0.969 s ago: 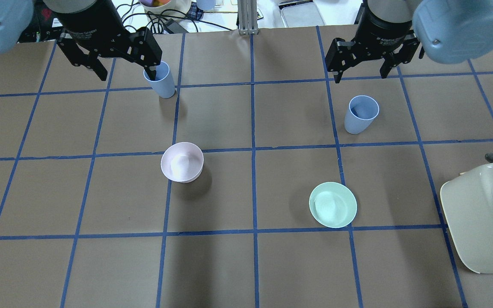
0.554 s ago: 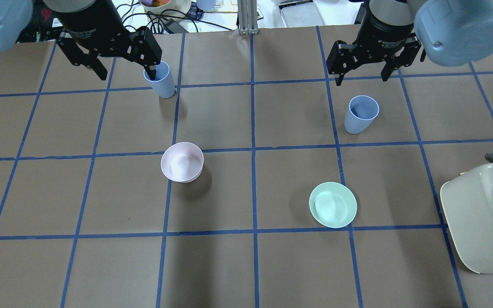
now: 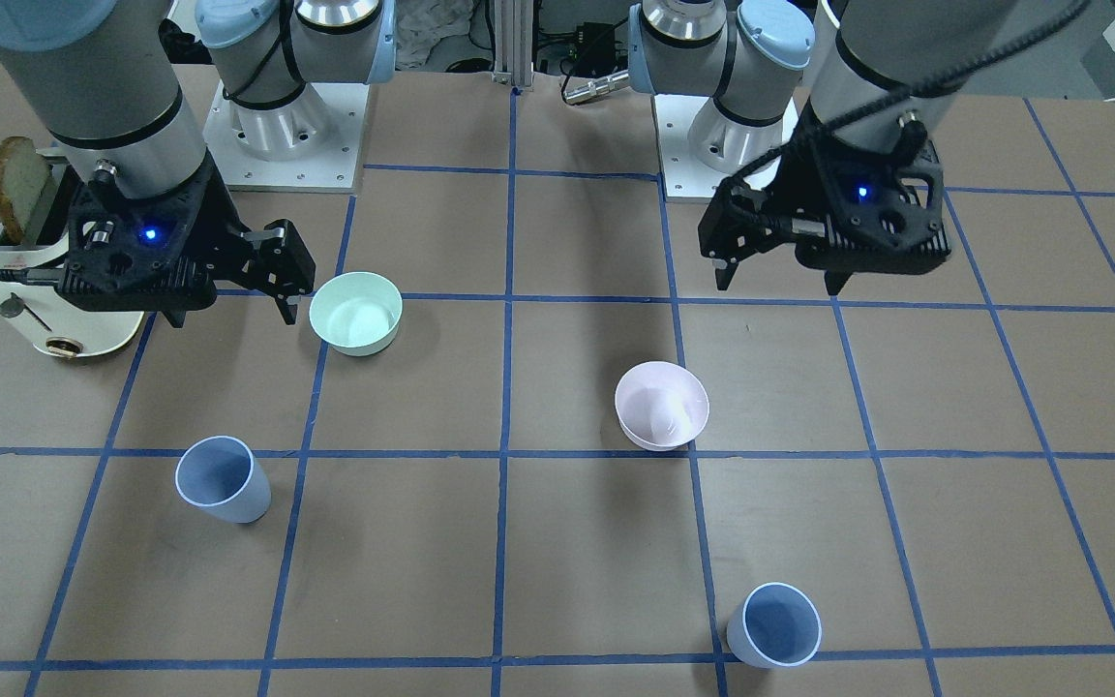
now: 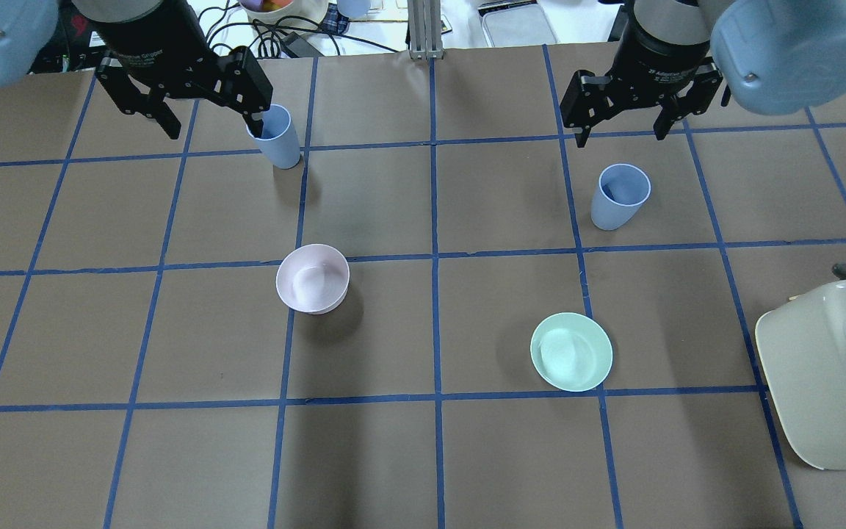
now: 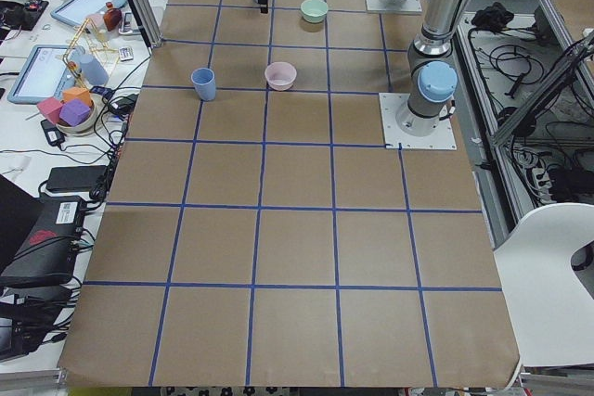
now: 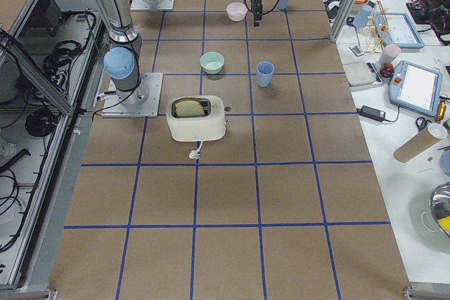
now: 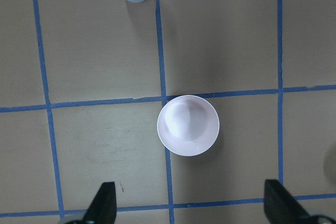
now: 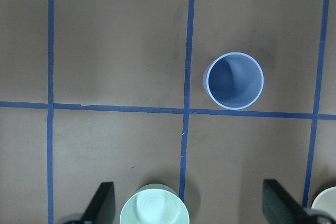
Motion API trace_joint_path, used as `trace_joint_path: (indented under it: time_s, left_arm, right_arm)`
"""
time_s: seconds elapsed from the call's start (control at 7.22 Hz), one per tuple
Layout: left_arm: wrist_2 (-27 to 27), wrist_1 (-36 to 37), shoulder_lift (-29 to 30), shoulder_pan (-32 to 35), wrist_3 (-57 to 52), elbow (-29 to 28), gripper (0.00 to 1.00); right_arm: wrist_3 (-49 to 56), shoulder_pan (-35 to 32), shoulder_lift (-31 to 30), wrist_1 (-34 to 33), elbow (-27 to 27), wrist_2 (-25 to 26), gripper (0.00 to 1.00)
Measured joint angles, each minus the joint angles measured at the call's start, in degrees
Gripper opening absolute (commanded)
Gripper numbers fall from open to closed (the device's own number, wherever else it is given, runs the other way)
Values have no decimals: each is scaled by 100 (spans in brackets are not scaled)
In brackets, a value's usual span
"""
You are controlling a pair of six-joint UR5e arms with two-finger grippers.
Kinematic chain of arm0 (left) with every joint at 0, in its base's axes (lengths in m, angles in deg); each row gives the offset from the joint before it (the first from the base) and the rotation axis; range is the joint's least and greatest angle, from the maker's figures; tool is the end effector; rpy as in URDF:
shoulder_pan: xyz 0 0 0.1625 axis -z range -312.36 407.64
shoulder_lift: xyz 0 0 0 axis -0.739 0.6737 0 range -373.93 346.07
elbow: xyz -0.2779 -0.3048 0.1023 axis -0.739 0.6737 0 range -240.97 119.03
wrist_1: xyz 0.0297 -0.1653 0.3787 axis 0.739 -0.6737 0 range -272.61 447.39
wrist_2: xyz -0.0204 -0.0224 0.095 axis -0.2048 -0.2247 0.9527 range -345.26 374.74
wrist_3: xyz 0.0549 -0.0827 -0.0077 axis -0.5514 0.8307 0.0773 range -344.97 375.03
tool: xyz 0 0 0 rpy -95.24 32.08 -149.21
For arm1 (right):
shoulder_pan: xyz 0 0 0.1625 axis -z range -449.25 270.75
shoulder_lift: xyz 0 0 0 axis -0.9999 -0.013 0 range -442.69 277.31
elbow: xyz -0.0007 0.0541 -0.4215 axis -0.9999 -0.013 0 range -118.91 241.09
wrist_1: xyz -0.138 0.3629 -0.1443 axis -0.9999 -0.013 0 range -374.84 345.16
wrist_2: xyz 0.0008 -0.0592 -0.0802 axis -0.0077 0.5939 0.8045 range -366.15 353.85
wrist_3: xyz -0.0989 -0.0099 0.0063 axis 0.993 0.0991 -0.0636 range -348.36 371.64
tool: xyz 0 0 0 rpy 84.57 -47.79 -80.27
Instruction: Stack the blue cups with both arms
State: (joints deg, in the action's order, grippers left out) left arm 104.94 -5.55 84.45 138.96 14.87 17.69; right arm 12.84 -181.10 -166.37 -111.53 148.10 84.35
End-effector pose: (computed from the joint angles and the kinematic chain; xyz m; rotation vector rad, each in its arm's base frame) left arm -0.1456 -0.5502 0.5036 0.0406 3.1378 -0.0003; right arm 0.1498 -0.5391 0.4686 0.0829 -3.1307 0.0922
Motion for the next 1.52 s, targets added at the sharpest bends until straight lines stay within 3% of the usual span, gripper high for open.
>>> trace_joint_path:
  time_s: [0.42, 0.55, 0.83, 0.97, 1.11, 1.25, 1.52]
  left_arm:
    - [6, 675, 1515, -92, -70, -859, 100]
    - [6, 997, 2119, -94, -115, -1221, 92]
    - [11, 1506, 2901, -96, -224, -1515, 86]
    - [18, 1728, 3133, -96, -259, -1543, 45]
    - [31, 1886, 3290, -95, -281, -1533, 17]
    - [47, 1948, 3370, -91, -296, -1494, 0]
    - [61, 1985, 3429, -88, -343, -1475, 0]
  right_arm:
    - [-6, 0, -3, -9, 0, 3, 100]
    - [-6, 0, -5, -6, 0, 1, 100]
    - [-2, 0, -5, -7, 0, -1, 100]
    - [-4, 0, -4, -6, 2, -2, 100]
    - [-5, 0, -2, 0, 6, -1, 100]
    - [-6, 0, 0, -6, 27, -3, 100]
    - [-6, 0, -4, -44, 89, -6, 100]
